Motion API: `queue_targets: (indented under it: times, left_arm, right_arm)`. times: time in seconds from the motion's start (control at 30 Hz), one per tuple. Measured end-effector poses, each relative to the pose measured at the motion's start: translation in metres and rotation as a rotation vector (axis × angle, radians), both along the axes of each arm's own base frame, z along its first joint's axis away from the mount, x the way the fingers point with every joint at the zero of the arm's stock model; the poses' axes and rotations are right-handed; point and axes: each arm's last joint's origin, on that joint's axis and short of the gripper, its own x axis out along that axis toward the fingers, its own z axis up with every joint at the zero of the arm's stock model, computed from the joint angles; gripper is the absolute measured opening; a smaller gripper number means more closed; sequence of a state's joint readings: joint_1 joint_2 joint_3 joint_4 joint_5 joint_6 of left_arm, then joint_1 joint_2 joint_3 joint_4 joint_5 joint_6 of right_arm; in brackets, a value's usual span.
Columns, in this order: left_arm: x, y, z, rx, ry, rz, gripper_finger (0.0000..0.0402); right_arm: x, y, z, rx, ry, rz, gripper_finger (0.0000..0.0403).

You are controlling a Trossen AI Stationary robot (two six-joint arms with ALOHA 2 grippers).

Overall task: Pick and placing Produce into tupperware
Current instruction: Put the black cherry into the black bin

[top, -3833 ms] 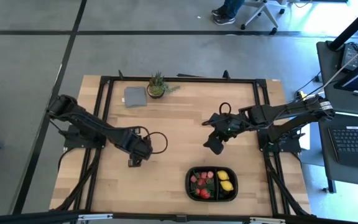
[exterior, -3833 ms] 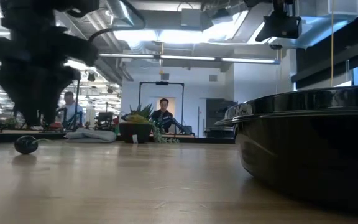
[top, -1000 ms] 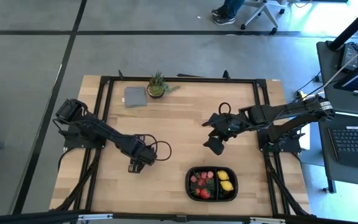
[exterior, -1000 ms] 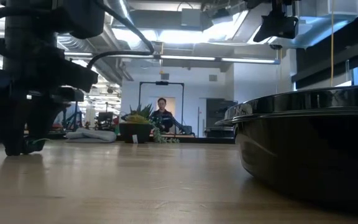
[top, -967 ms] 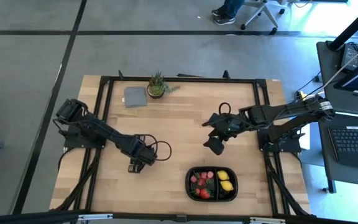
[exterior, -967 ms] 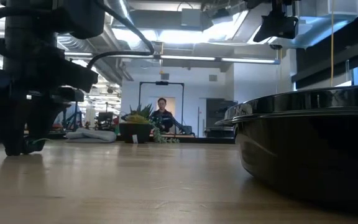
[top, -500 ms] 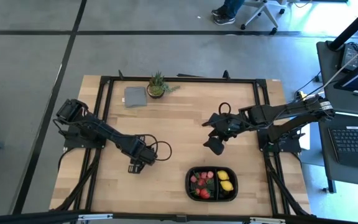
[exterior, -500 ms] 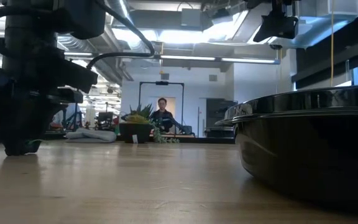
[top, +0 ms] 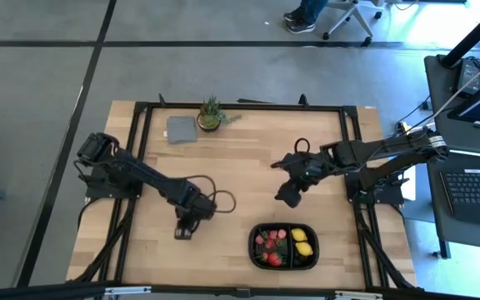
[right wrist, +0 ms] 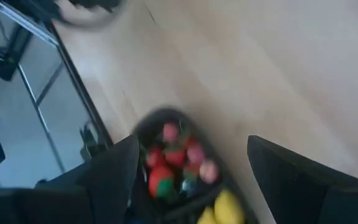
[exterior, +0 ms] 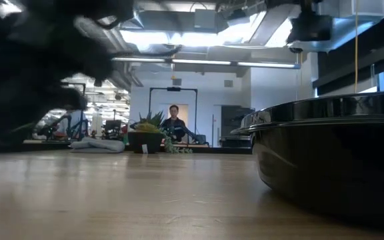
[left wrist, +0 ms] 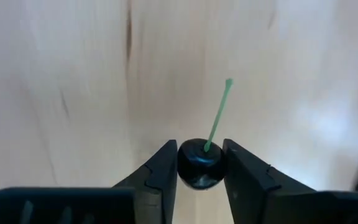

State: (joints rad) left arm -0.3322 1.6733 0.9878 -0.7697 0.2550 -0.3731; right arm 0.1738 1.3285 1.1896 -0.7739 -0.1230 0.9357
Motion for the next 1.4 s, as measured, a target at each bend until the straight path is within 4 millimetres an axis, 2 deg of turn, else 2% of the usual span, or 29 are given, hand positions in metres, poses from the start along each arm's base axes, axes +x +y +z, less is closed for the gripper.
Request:
queue_targets:
  times: [0.2,0.33,0.57,0.73,0.93,1.1,1.4]
  left_arm:
    - [0.038,0.002,0.037,-0.120,-0.231,0.010,0.0108]
    - [0.067,0.007,0.063,-0.159,-0.500,0.024,0.0115]
    - [0.097,0.010,0.098,-0.145,-0.939,0.088,0.0099]
    - [0.110,0.002,0.092,-0.112,-1.047,0.143,0.0112]
    - [0.130,-0.007,0.071,-0.200,-1.104,0.230,0.0102]
    - [0.146,-0.013,0.060,-0.249,-1.109,0.281,0.0108]
    - [0.202,-0.030,0.061,-0.297,-1.135,0.236,0.0102]
  right_arm:
    - [-0.020,0.000,-0.011,0.087,0.274,-0.045,0.0303]
    - [-0.034,-0.001,-0.016,0.054,0.423,-0.064,0.0303]
    - [-0.037,-0.002,-0.017,0.046,0.454,-0.066,0.0303]
    - [-0.039,0.004,-0.017,-0.040,0.438,-0.033,0.0303]
    - [-0.042,0.020,-0.018,-0.204,0.380,0.109,0.0303]
    - [-0.044,0.024,-0.017,-0.367,0.335,0.187,0.0303]
    - [-0.045,0.020,-0.018,-0.465,0.344,0.305,0.0303]
